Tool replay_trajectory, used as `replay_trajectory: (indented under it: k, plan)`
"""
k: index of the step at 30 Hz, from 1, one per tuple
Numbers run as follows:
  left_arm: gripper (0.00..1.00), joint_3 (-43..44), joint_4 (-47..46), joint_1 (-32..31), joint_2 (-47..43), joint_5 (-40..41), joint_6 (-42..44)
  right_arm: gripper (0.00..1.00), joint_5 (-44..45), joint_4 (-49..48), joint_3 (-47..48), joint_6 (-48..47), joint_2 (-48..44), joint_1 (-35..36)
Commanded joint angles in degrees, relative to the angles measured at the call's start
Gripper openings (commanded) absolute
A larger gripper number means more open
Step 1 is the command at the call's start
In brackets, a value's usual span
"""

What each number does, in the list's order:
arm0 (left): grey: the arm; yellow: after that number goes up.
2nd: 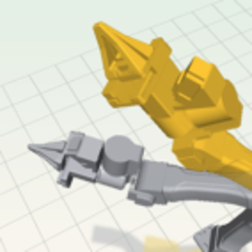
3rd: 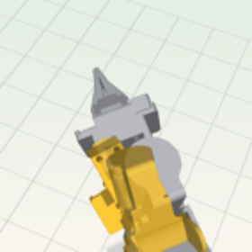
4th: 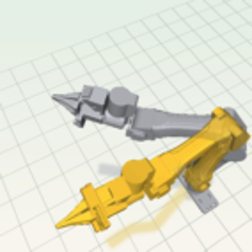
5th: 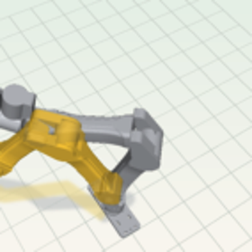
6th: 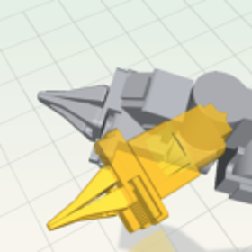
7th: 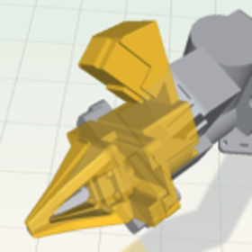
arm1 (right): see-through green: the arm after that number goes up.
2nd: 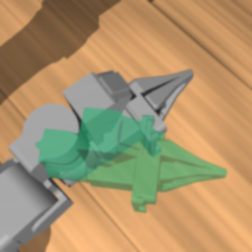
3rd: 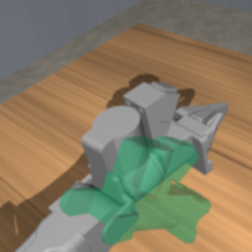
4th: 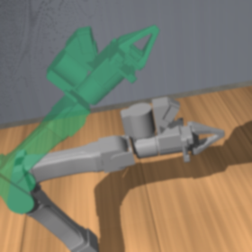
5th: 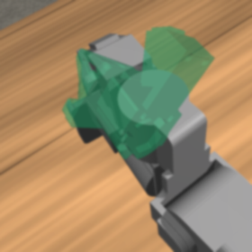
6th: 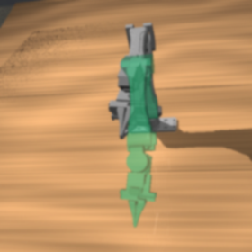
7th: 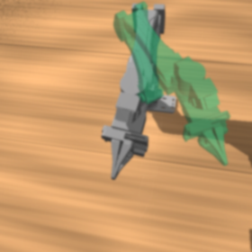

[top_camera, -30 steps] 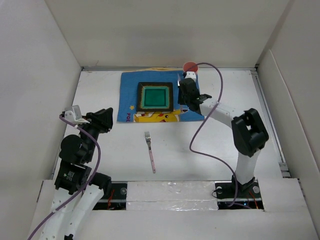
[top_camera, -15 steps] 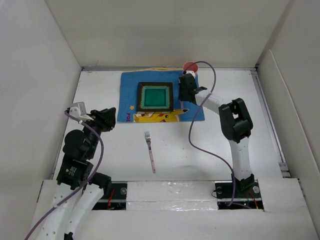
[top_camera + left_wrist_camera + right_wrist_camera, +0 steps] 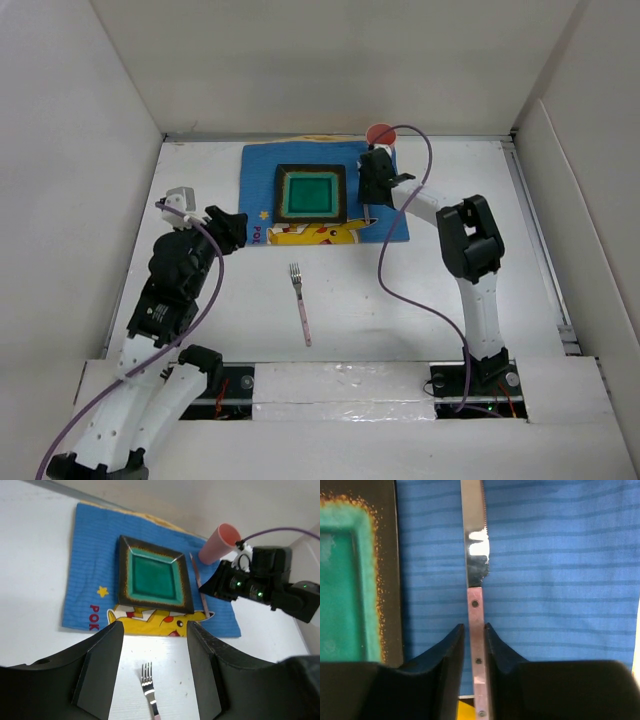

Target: Set the dinner table for one person

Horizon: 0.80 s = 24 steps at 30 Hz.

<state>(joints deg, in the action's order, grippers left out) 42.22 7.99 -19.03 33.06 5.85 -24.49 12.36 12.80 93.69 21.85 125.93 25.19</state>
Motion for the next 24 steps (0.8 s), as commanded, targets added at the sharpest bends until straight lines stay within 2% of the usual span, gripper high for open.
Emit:
replay_trajectory:
  k: [1, 4, 8, 10, 13, 14, 15, 16, 17, 19, 20, 24]
  plan:
    - [0.5, 2.6, 0.0, -0.2, 3.1, -1.8, -0.3, 0.32, -2.1, -2.0, 0.3, -0.3, -2.0, -0.4]
    - [0.5, 2.9, -0.1, -0.2, 6.0, -3.8, -0.6, 0.39, -2.5, -2.5, -1.3, -1.2, -3.9, -0.4]
    - [0.45, 3.7, -0.3, -0.2, 11.1, -11.6, -1.0, 0.46, -6.3, -3.9, -4.4, -1.9, -10.0, -0.4]
    - [0.39, 4.6, -1.3, -0.2, 13.8, -13.7, -1.7, 0.5, -7.3, -6.5, -8.4, -2.4, -13.5, -0.4]
    - [0.22, 8.5, -1.3, -0.2, 18.9, -16.3, -2.8, 0.49, -8.4, -10.9, -13.7, -2.9, -21.8, 0.9]
    - [0.11, 9.1, -1.8, -0.2, 20.3, -18.0, -3.8, 0.43, -8.1, -12.2, -18.1, -2.9, -24.4, 1.4]
    - [0.04, 9.9, -2.4, -0.2, 22.6, -18.7, -4.4, 0.33, -7.3, -15.6, -20.5, -3.3, -29.6, 2.0]
    - [0.0, 10.3, -2.6, -0.2, 23.7, -19.4, -5.1, 0.08, -6.5, -17.0, -23.2, -3.5, -32.5, 3.3]
    - [0.0, 10.7, -2.8, -0.2, 24.8, -19.9, -5.7, 0.0, -5.5, -18.2, -28.5, -4.0, -35.1, 4.1]
    - [0.0, 9.8, -3.4, -1.5, 26.3, -18.0, -6.2, 0.0, -2.2, -21.2, -33.5, -4.5, -42.6, 5.5]
    - [0.0, 9.4, -3.3, -6.2, 26.4, -10.8, -5.7, 0.0, -1.1, -21.9, -38.0, -3.7, -45.0, 6.0]
    - [0.0, 10.8, 0.4, -14.7, 28.6, -0.3, -7.6, 0.0, 0.6, -26.7, -48.8, -1.9, -56.4, 4.8]
